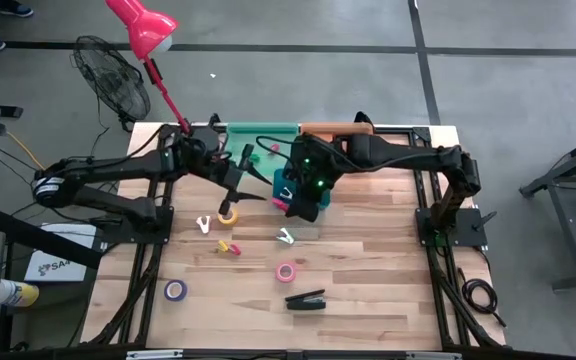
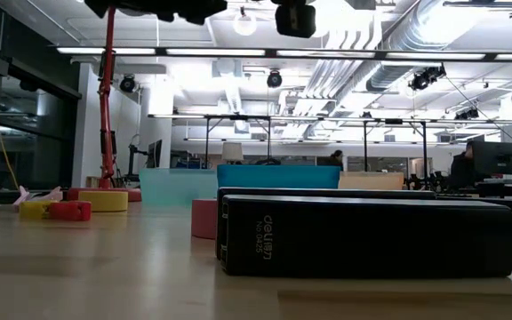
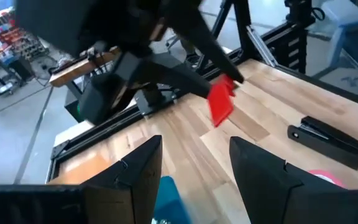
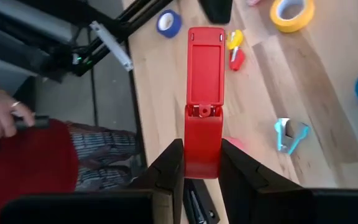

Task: Pick and place Stapler, Stapler remover, tape
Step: Put the right red stapler into the green bin

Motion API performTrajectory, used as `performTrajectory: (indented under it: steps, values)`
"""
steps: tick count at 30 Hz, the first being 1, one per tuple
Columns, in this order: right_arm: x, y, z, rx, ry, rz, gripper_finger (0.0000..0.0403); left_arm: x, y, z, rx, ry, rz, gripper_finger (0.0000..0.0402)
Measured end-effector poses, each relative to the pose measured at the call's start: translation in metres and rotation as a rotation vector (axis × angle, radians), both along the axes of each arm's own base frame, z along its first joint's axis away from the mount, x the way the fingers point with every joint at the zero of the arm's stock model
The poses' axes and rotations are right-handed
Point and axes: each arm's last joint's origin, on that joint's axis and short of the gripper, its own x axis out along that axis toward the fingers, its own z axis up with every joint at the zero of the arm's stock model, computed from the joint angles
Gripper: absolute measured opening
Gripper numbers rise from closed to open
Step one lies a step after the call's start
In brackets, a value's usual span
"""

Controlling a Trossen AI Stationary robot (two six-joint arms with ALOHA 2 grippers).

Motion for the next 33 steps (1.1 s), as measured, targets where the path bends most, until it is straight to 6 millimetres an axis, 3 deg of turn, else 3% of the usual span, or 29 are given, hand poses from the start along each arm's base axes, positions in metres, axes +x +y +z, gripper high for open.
performTrajectory:
  steps: [17,24,33]
  values:
    - [-0.001,-0.020,0.002,0.015,-0.052,0.033,0.0064,0.007,-0.029,0.001,0.190,-0.033,0.056,0.0183]
    - [0.000,-0.022,0.003,0.013,-0.067,0.030,0.0064,0.010,-0.030,0.011,0.215,-0.145,0.093,0.0183]
    - [0.004,-0.022,0.006,0.020,-0.116,0.025,0.0064,0.010,-0.031,0.012,0.235,-0.157,0.063,0.0183]
